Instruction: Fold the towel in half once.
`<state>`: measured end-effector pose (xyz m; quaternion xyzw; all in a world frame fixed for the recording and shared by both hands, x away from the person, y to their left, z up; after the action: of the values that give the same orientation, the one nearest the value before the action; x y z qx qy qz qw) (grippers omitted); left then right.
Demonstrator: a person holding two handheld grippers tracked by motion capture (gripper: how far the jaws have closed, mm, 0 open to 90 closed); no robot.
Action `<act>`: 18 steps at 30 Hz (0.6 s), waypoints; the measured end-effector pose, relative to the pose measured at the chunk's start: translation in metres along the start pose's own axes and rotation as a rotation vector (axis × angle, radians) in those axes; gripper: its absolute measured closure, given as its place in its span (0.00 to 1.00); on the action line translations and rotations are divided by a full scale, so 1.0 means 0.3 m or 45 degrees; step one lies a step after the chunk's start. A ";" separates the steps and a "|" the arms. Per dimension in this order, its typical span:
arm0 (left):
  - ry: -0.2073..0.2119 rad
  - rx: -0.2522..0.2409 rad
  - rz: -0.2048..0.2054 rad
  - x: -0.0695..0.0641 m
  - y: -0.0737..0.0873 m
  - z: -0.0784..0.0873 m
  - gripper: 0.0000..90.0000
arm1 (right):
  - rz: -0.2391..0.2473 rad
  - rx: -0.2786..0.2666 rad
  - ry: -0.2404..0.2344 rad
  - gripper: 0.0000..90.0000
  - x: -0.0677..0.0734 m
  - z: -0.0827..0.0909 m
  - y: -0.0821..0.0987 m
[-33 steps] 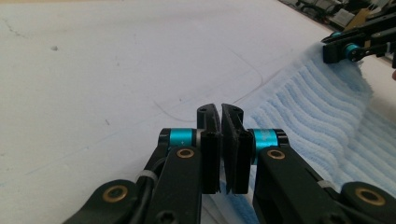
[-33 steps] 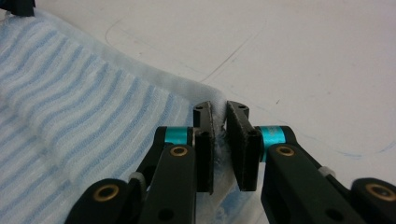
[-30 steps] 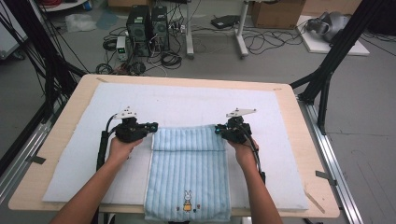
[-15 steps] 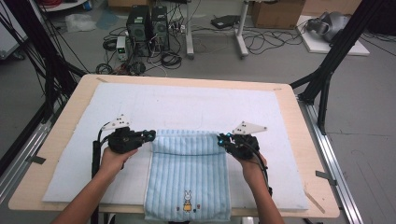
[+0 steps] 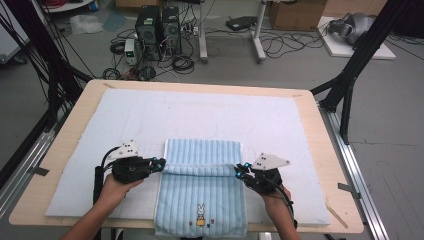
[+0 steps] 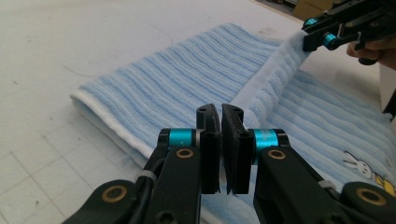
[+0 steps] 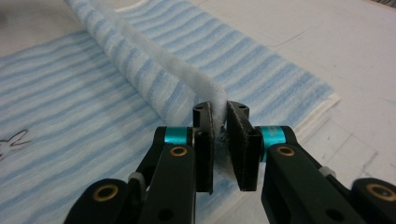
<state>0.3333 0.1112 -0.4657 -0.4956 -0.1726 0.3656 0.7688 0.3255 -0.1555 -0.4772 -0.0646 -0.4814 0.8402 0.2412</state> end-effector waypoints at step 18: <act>-0.146 0.056 0.116 0.108 0.008 -0.020 0.53 | -0.131 -0.068 0.086 0.56 -0.027 0.065 0.028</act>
<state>0.3579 0.1316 -0.4737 -0.4640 -0.1857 0.4317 0.7509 0.3231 -0.1780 -0.4751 -0.0746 -0.4981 0.8107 0.2985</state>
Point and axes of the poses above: each handheld gripper's, and its own axes: z roughly backward along the jaws, y roughly out of its underside, x roughly to its left, the point moved 10 cm from there along -z, roughly forward along the jaws, and after that the axes turned 15 degrees about -y, right-handed, at the moved point
